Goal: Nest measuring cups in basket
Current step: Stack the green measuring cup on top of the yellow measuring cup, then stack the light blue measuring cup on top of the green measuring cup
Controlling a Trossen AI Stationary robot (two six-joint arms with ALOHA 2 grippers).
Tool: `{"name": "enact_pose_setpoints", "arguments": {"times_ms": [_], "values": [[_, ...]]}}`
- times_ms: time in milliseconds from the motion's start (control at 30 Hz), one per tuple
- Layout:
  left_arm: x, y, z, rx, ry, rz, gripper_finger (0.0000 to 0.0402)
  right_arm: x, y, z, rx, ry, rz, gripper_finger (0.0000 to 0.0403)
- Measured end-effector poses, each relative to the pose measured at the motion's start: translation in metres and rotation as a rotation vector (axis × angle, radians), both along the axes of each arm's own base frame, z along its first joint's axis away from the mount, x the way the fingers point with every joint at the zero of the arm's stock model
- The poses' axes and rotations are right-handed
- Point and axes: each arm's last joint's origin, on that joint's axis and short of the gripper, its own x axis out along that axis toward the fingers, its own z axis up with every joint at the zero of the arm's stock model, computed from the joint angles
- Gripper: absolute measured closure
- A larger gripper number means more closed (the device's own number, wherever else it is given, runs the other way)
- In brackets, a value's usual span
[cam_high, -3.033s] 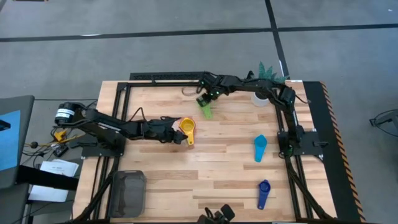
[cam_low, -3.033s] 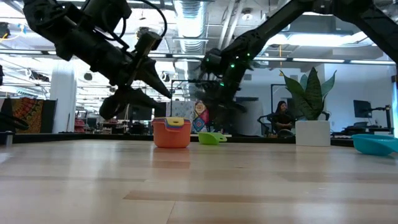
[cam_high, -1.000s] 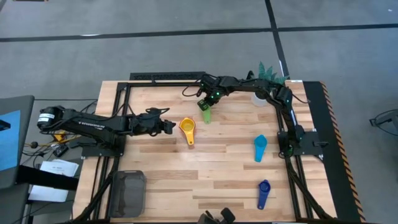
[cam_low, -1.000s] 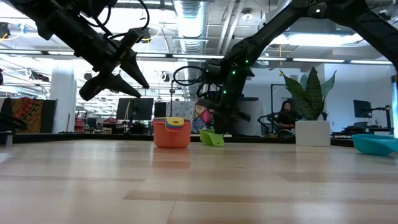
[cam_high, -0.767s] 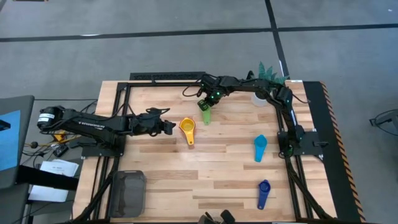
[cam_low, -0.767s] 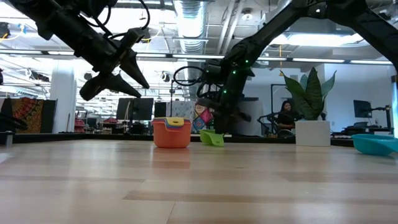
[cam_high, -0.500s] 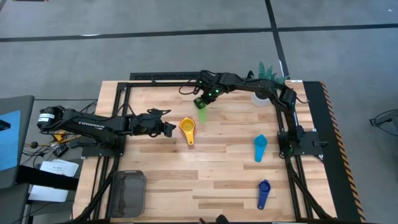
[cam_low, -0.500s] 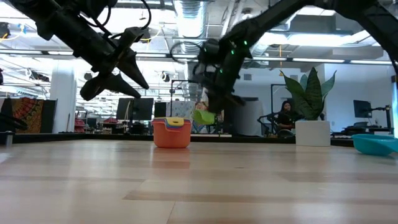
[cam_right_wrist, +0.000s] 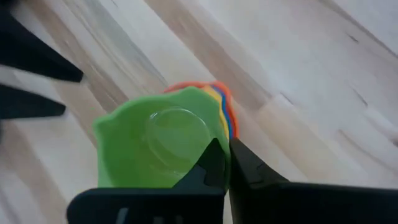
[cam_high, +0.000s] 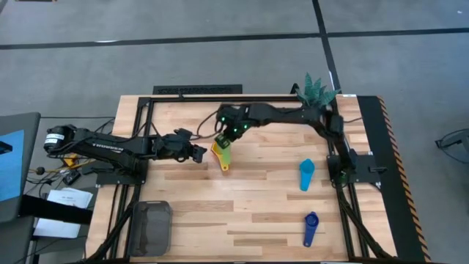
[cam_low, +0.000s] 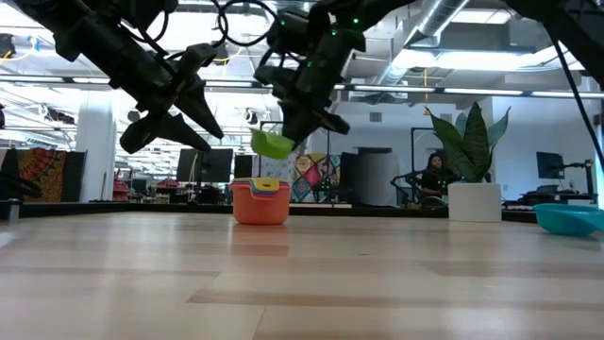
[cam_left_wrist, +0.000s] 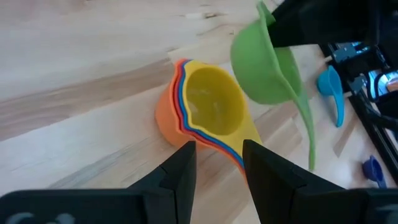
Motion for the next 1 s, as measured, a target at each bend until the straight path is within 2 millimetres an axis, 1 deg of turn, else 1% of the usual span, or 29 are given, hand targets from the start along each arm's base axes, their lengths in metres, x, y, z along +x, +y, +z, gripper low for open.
{"name": "enact_pose_setpoints", "arguments": {"times_ms": [67, 167, 200, 367, 467, 600, 900, 1000], "values": [[0.0000, -0.0006, -0.0003, -0.002, 0.005, -0.020, 0.0283, 0.0072, 0.0072, -0.0036, -0.014, -0.023, -0.004, 0.0384], [0.0000, -0.0012, -0.0008, -0.005, 0.013, -0.045, 0.0283, 0.0056, 0.0101, -0.0086, 0.007, 0.014, -0.013, 0.0374], [-0.0001, -0.0012, -0.0010, 0.000, 0.017, -0.048, 0.0283, 0.0070, 0.0122, -0.0078, 0.002, 0.002, -0.009, 0.0373], [0.0001, -0.0013, -0.0006, 0.004, 0.016, -0.055, 0.0283, 0.0078, 0.0125, -0.0066, -0.010, -0.007, -0.017, 0.0368], [0.0001, -0.0014, -0.0006, 0.003, 0.015, -0.057, 0.0283, 0.0077, 0.0120, -0.0065, -0.004, -0.009, -0.033, 0.0358], [0.0002, -0.0015, -0.0006, -0.001, 0.015, -0.063, 0.0283, 0.0083, 0.0112, -0.0061, -0.011, -0.016, -0.039, 0.0328], [0.0003, -0.0019, -0.0007, -0.006, 0.015, -0.073, 0.0283, 0.0083, 0.0084, -0.0058, -0.018, -0.022, -0.039, 0.0236], [0.0003, -0.0018, -0.0006, 0.000, 0.017, -0.076, 0.0283, 0.0078, 0.0083, -0.0061, -0.031, -0.014, -0.022, 0.0215]]}}
